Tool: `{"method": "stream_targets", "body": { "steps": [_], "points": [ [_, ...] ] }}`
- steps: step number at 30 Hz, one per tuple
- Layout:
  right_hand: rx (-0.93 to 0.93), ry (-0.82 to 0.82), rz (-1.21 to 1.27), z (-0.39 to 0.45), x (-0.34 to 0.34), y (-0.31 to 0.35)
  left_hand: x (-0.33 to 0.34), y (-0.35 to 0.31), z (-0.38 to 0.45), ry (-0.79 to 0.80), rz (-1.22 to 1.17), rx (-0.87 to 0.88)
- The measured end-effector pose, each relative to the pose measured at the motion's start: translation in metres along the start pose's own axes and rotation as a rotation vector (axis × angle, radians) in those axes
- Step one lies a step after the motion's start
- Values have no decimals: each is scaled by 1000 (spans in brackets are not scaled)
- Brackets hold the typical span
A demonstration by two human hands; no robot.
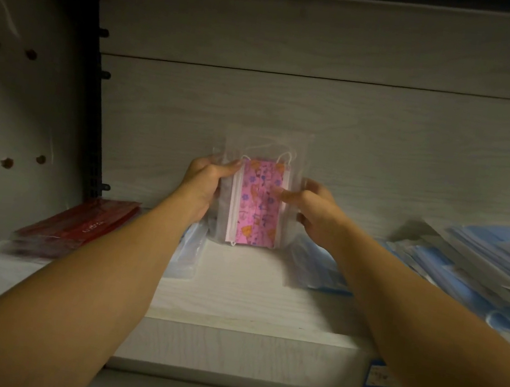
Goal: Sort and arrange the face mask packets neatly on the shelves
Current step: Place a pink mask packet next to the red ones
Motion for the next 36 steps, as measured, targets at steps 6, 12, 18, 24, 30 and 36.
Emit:
{"method": "stream_targets", "body": {
  "steps": [6,12,18,24,30,36],
  "points": [
    [4,-56,9,1,-1,-2,-3,2,2,-43,151,45],
    [-38,-93,50,1,0,1,-2,0,2,-47,148,67],
    [36,-5,77,0,0,3,-1,-5,1,-82,-4,8],
    [15,-80,63,-1,-1,2,-3,-2,4,-113,71,24],
    [-36,-135,25,5,-4,-1,-4,-1,4,-133,128,51],
    [-85,-127,12,6,-4,-2,-4,-5,3,-112,75,42]
  ]
}}
Point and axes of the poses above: each hand's wrist, its own z-axis towards the middle knuckle, its own x-axis out of the palm, y = z × x, the point moved 1 cm from there along z, towards the middle knuckle, and after that the axes turned 10 degrees about x, right-handed, at the moved point
